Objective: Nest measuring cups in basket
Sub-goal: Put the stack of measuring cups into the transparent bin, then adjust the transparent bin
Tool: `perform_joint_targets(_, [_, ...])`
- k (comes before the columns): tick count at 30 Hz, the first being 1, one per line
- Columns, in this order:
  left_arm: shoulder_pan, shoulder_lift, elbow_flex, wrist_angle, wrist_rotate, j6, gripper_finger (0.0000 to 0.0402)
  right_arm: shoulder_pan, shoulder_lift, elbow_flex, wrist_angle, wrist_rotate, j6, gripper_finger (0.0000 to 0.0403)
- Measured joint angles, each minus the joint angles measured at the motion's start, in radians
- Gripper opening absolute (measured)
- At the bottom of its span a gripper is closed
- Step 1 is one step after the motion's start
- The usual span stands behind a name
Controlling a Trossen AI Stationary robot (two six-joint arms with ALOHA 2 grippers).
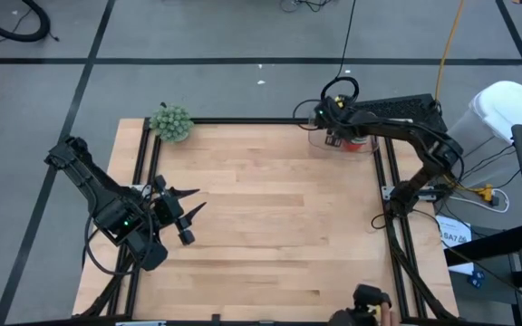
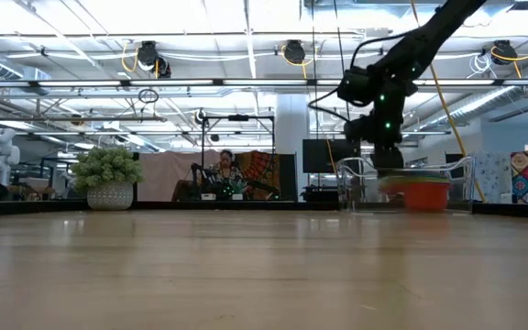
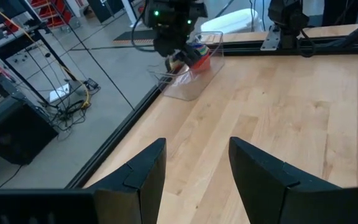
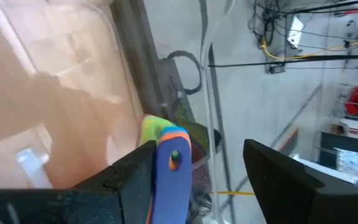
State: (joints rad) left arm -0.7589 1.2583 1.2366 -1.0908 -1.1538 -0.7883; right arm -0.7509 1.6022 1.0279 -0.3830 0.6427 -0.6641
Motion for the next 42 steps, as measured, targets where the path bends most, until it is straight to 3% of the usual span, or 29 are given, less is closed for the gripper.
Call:
perform_joint_targets(12, [0.0,0.0,0.0,0.001,0.0,-0.001,0.0179,0.0,-0.051,0.0,-0.05,-0.126,0.052,0.0234])
perform_joint_targets(19, [0.0,0.0,0.0,0.003,0.0,-0.001,0.0179,-0.008,-0.051,0.0,-0.051,-0.12,0.058,0.0233])
perform_joint_targets(29, [0.014,0.0,0.0,0.003,0.0,0.005,0.0179,-0.083,-0.058,0.015,-0.271,-0.177,0.287,0.0223])
perform_joint_targets(33, [0.028,0.0,0.0,0.004,0.0,0.012,0.0179,-0.1,-0.092,0.028,-0.3,-0.182,0.294,0.0222])
perform_joint_targets(37, [0.042,0.0,0.0,0.014,0.0,0.022,0.0179,-0.108,-0.155,0.03,-0.309,-0.28,0.345,0.0221])
perform_joint_targets(42, [0.06,0.0,0.0,0.093,0.001,0.114,0.0179,-0.107,-0.227,0.03,-0.33,-0.306,0.36,0.0221])
